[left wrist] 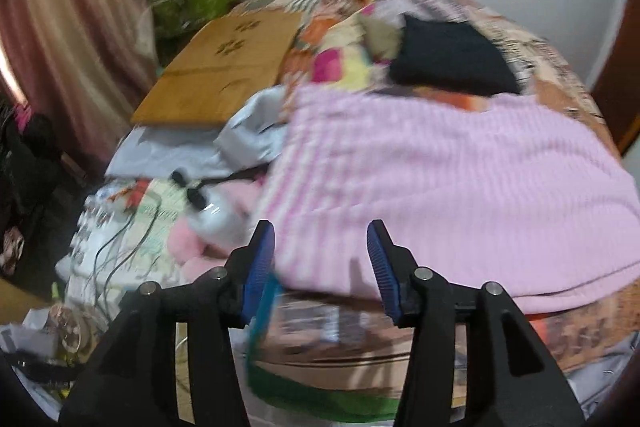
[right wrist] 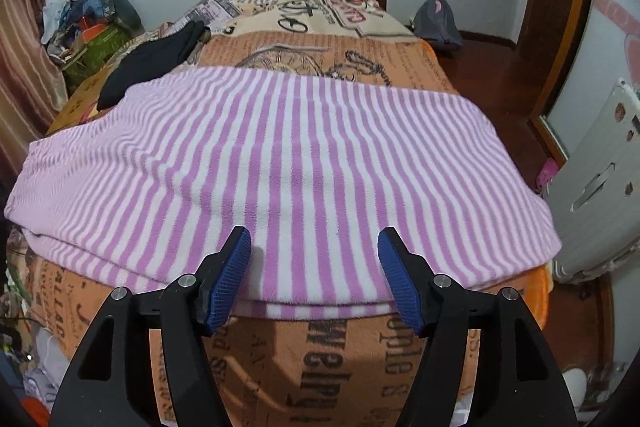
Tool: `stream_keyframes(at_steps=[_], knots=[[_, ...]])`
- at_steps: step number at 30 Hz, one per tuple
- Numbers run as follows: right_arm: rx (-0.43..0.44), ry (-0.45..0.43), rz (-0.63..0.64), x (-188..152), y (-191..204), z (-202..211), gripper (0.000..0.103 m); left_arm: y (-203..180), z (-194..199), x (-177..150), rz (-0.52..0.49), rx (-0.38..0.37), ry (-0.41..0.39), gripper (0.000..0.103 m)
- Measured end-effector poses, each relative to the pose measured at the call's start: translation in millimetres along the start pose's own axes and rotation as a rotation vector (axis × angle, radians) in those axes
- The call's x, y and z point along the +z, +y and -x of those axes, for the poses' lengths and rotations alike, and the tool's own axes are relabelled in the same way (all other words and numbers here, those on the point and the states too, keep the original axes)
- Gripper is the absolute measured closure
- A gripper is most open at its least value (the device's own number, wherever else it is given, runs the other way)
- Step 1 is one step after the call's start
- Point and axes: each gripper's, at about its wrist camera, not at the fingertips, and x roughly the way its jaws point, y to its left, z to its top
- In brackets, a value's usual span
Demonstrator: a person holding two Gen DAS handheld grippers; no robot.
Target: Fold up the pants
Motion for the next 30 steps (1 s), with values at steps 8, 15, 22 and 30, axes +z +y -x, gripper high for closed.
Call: stream_keyframes(at_steps=[8, 15, 22, 30], knots=[[0.089, -0.041, 0.007, 5.3, 15.2, 8.5, 0.041, -92.2, -26.9, 7.0, -0.098, -0.161, 0.030, 0.040], [0.123, -0.022, 0.023, 4.4, 29.4, 1.0, 0.041, -126.5, -66.2, -41.9, -0.087, -0.228, 0.155, 0.040], [0.157, -0.047, 0.075, 17.3, 53.6, 7.1, 0.041, -95.5, -40.9, -33.0, -0.049, -0.244, 0.139, 0.040], [0.254, -0.052, 0.191, 34.8, 122.2, -7.7, 0.041, -16.7, -46.0, 59.3, -0.024, -0.081, 0.009, 0.039]])
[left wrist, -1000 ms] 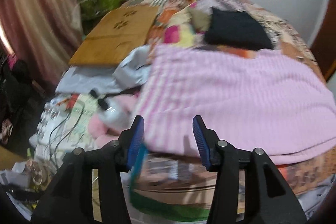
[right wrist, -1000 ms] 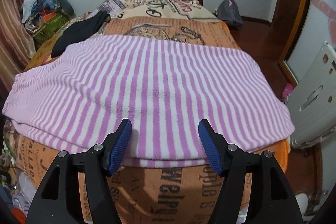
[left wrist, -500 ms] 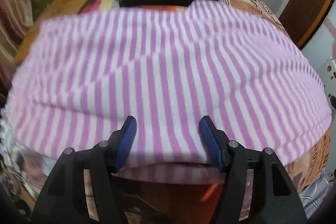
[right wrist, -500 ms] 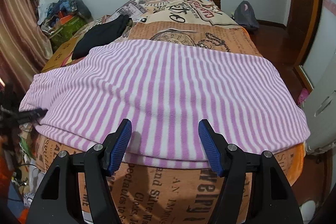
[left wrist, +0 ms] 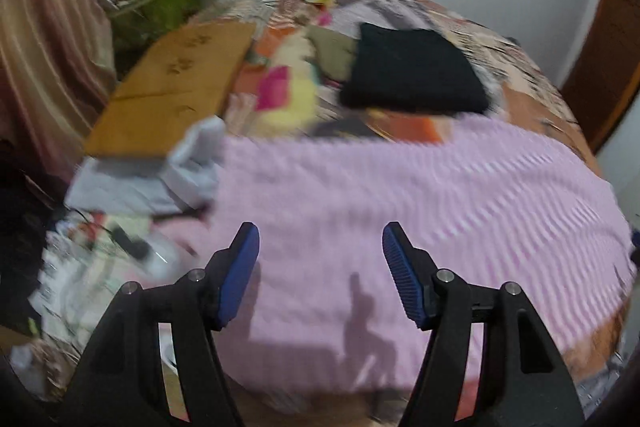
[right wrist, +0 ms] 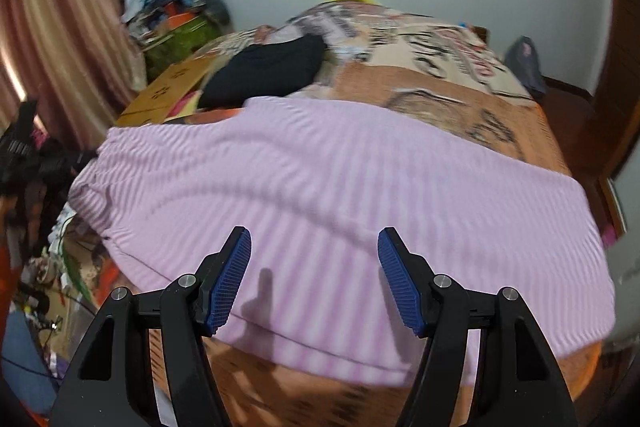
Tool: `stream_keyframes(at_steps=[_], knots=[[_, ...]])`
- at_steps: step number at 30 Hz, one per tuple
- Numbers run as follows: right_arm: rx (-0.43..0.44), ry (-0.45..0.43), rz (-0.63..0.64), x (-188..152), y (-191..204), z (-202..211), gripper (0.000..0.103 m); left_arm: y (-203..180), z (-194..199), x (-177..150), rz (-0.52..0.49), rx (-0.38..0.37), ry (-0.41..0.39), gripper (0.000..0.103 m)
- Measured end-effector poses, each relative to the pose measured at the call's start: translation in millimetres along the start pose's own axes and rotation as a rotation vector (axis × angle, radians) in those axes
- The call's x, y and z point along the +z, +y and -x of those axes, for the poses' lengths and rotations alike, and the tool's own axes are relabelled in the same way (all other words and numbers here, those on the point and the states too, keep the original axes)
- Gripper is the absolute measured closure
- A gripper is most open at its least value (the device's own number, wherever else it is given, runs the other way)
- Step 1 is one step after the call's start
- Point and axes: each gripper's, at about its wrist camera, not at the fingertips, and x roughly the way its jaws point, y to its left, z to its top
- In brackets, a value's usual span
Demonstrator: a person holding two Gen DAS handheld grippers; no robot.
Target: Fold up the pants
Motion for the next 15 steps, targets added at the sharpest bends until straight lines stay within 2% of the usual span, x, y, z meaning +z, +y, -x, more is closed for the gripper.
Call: stream_keyframes(at_steps=[4, 7, 9, 10, 12, 15], knots=[[0.037, 0.031, 0.039, 4.9, 27.5, -21.4, 0.041, 35.3, -40.1, 25.7, 0.035, 0.039, 0.055, 0.038], [0.063, 0.061, 0.073, 8.6, 48.1, -36.4, 0.041, 58.2, -71.2, 34.8, 0.101, -0.002, 0.114, 0.038], [0.066, 0.072, 0.097, 9.2, 59.5, -43.2, 0.041, 65.5, -83.0, 35.4, 0.121, -0.041, 0.132, 0.044], [0.069, 0.088, 0.117, 9.1, 66.1, -49.4, 0.041, 67.3, -86.6, 34.8, 0.119, -0.056, 0.133, 0.056], [0.051, 0.108, 0.159, 5.7, 75.6, -57.2, 0.038, 64.3, -89.6, 36.3, 0.090, -0.024, 0.111, 0.067], [-0.005, 0.124, 0.240, 0.3, 88.6, -62.9, 0.034, 65.2, -94.6, 41.8, 0.068, 0.004, 0.102, 0.070]])
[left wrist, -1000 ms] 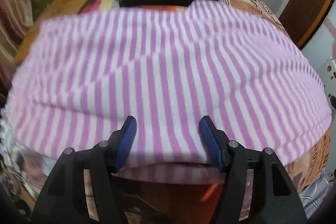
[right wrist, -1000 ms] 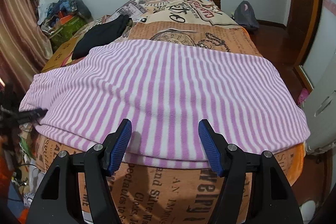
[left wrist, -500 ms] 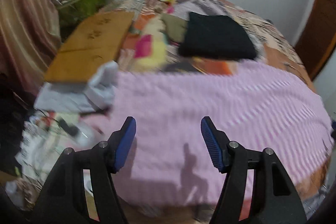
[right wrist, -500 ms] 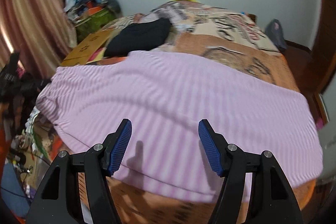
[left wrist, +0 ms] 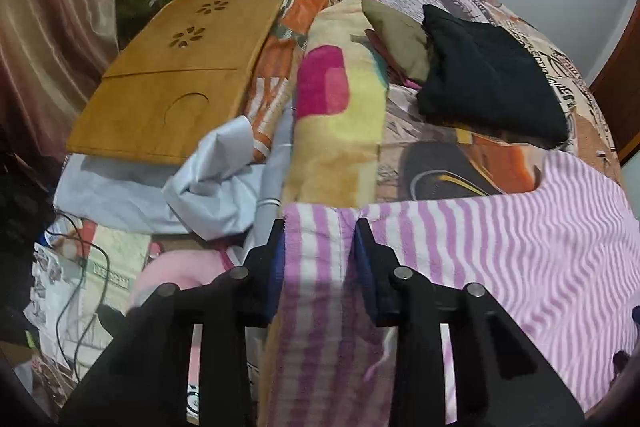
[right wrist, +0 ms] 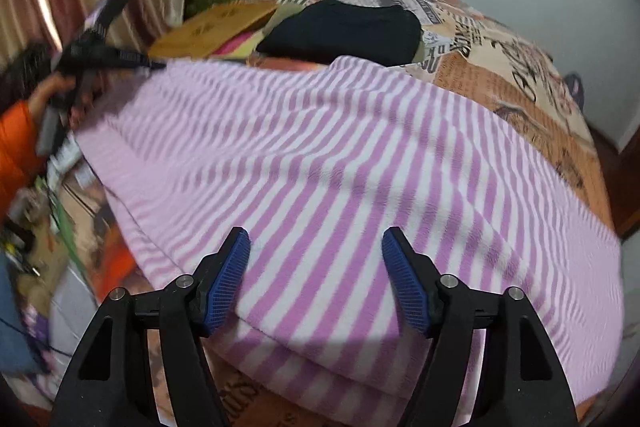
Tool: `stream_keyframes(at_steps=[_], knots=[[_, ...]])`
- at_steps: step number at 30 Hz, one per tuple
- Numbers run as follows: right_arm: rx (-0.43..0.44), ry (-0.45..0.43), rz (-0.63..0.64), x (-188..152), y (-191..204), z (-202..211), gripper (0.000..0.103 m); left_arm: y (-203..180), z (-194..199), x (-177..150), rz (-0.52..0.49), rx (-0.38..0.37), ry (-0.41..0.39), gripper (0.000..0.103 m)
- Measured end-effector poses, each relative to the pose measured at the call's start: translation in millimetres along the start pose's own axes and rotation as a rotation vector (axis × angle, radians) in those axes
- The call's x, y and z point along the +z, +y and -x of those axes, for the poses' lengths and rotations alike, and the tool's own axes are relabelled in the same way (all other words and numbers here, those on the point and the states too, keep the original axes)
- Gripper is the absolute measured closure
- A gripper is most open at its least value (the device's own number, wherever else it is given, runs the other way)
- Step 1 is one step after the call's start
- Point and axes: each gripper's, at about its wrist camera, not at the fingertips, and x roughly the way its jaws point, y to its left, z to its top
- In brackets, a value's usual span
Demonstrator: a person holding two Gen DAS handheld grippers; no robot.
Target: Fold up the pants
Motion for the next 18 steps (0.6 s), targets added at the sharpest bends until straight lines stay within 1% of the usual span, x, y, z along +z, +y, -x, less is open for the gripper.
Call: stream_keyframes(at_steps=[1, 3, 7, 9, 11, 14, 16, 18], knots=[[-0.020, 0.006, 0.021, -1.8, 3.8, -1.2, 0.034, 1.7, -2.3, 2.6, -0.002, 0.010, 0.001, 0.070], [-0.027, 0.013, 0.019, -3.7, 4.7, -1.4, 0.034, 5.3, -10.8, 6.3, -0.012, 0.027, 0.006, 0.070], [-0.014, 0.015, 0.001, -7.6, 2.0, 1.3, 0.034, 11.0, -26.8, 9.7, 0.009, 0.019, 0.029, 0.070], [-0.017, 0.009, -0.001, -8.4, 3.1, 3.7, 0.034, 11.3, -26.7, 11.1, 0.019, 0.013, 0.032, 0.070], [-0.015, 0.004, -0.003, -7.7, 3.5, 5.4, 0.034, 8.6, -20.6, 11.7, 0.000, 0.016, 0.026, 0.068], [-0.009, -0.009, -0.027, -6.7, -1.2, 12.6, 0.034, 3.5, 2.3, 9.9, -0.022, 0.030, -0.006, 0.067], [-0.018, -0.017, -0.061, -9.0, -10.1, 21.0, 0.034, -3.8, 25.1, 7.5, -0.039, 0.042, -0.039, 0.067], [-0.032, -0.030, -0.114, -13.5, -24.9, 32.4, 0.034, -12.9, 46.5, 5.5, -0.052, 0.022, -0.073, 0.067]])
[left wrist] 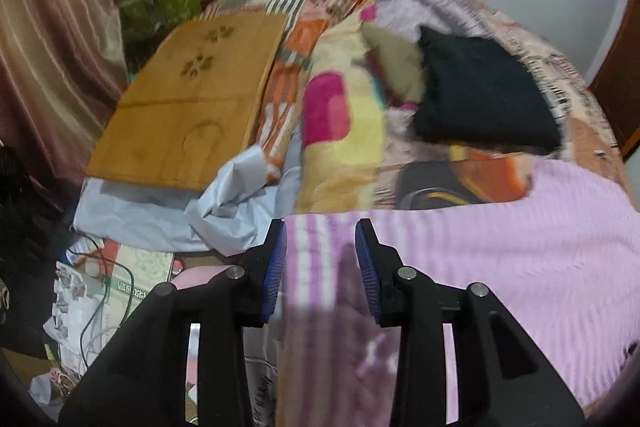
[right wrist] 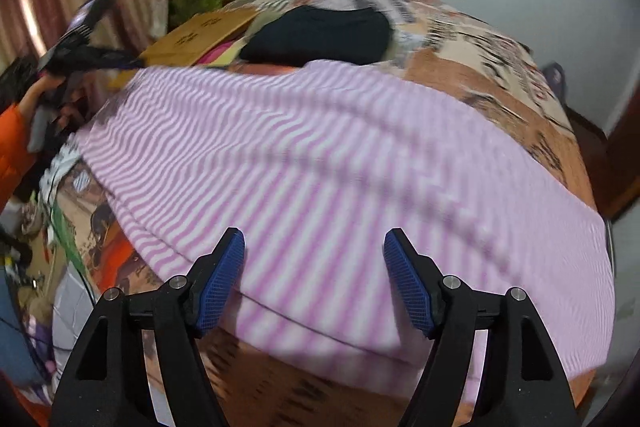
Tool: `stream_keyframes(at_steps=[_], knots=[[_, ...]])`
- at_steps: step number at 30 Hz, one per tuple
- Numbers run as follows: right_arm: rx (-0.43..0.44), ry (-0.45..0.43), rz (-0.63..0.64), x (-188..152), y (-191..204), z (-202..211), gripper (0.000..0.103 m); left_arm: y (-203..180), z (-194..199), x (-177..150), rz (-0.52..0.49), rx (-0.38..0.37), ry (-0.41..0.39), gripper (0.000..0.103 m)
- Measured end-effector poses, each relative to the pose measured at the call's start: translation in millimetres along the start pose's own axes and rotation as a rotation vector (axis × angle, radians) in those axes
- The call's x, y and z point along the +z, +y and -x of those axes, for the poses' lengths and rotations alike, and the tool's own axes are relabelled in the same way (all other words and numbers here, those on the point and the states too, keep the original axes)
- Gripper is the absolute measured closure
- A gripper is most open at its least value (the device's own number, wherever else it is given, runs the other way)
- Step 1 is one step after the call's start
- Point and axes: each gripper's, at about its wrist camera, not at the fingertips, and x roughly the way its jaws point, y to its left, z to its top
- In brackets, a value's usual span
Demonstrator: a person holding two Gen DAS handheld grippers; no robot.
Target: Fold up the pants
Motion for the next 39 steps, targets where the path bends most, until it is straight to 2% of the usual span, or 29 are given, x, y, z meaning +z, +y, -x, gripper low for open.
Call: stream_keyframes(at_steps=[6, 10, 12, 18, 22, 25, 27, 30, 32, 39], knots=[[-0.092, -0.059, -0.203, -19.9, -67.0, 43.7, 0.033, -57.3, 63.5, -1.2, -0.082, -0.050, -0.112, 0.055], [-0.187, -0.103, -0.324, -48.9, -115.4, 80.7, 0.032, -112.6, 95.6, -4.3, -0.135, -0.126, -0.168, 0.043], [-0.232, -0.121, -0.375, -67.1, -139.0, 97.7, 0.031, -147.4, 105.7, -7.3, -0.167, -0.174, -0.177, 0.042], [-0.277, -0.135, -0.497, -117.9, -197.5, 126.3, 0.031, -252.9, 107.5, -22.9, -0.252, -0.262, -0.134, 0.036], [-0.313, -0.105, -0.552, -146.6, -229.2, 128.5, 0.031, -311.9, 93.0, -45.2, -0.289, -0.315, -0.052, 0.036], [-0.292, -0.085, -0.576, -157.9, -239.6, 126.7, 0.031, -338.2, 86.1, -69.8, -0.325, -0.332, 0.014, 0.036], [-0.268, -0.080, -0.583, -158.8, -240.6, 124.7, 0.031, -346.0, 88.1, -87.9, -0.356, -0.320, 0.039, 0.036], [-0.212, -0.079, -0.549, -154.6, -231.2, 122.8, 0.031, -336.6, 95.0, -106.4, -0.378, -0.281, 0.047, 0.036], [-0.161, -0.086, -0.491, -141.7, -215.0, 118.2, 0.031, -323.4, 100.6, -112.1, -0.372, -0.258, 0.042, 0.036], [-0.005, -0.136, -0.239, -81.4, -137.1, 95.5, 0.031, -274.4, 105.7, -139.3, -0.377, -0.253, 0.058, 0.036]])
